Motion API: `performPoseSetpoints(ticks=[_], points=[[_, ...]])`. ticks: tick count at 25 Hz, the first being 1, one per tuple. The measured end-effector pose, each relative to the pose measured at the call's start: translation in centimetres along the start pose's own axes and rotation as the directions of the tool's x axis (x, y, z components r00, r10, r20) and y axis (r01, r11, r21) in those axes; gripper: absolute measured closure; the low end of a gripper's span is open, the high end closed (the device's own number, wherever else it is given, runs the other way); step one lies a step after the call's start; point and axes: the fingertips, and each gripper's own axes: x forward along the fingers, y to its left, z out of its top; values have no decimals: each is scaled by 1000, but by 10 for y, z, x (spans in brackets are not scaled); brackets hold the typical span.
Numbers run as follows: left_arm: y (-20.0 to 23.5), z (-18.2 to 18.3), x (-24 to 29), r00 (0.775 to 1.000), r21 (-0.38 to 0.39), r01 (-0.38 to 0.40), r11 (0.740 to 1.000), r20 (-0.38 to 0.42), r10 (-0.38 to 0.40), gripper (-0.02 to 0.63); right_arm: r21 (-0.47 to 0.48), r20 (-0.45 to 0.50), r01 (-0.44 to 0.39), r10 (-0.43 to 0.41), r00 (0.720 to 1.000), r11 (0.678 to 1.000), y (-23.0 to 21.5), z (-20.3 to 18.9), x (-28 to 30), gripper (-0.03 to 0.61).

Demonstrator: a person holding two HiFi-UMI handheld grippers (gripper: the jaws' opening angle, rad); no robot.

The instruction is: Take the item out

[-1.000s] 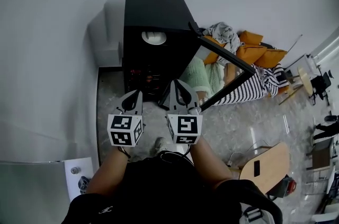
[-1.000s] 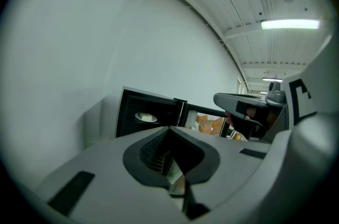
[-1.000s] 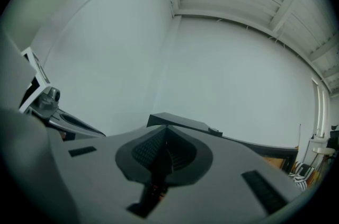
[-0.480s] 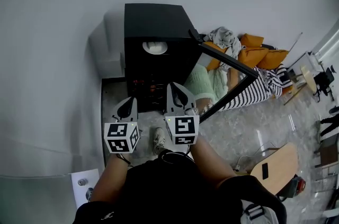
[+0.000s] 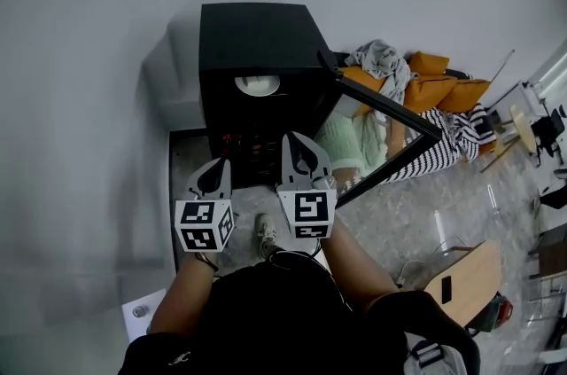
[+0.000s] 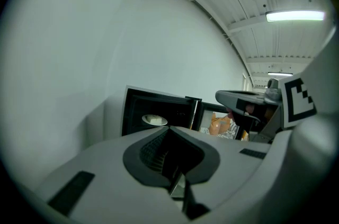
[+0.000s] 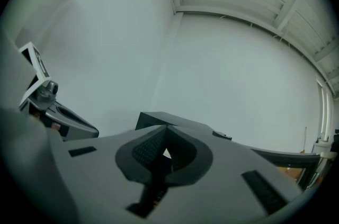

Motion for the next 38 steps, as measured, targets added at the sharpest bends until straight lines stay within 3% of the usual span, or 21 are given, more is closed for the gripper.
performPoseSetpoints(ticks=[12, 18, 25, 32, 38], points=[[8, 7, 67, 999, -2, 8, 1000, -35, -8, 606, -110, -73, -46, 38, 997, 993, -29, -38, 63, 572], [3, 4, 101, 998, 11, 1, 1000, -66, 0, 606, -290, -94, -120, 96, 991, 950, -35, -62, 91, 572], [17, 16, 131, 995, 20, -57, 998, -84, 58, 606, -331, -97, -205, 183, 978, 921, -31, -73, 134, 572], [35, 24, 163, 988, 3, -123, 992, -95, 123, 606, -497, -143, -304, 269, 952, 812, -24, -105, 172, 572], [42, 24, 181, 986, 4, -131, 991, -107, 131, 606, -595, -216, -338, 261, 941, 729, -22, -137, 197, 572]])
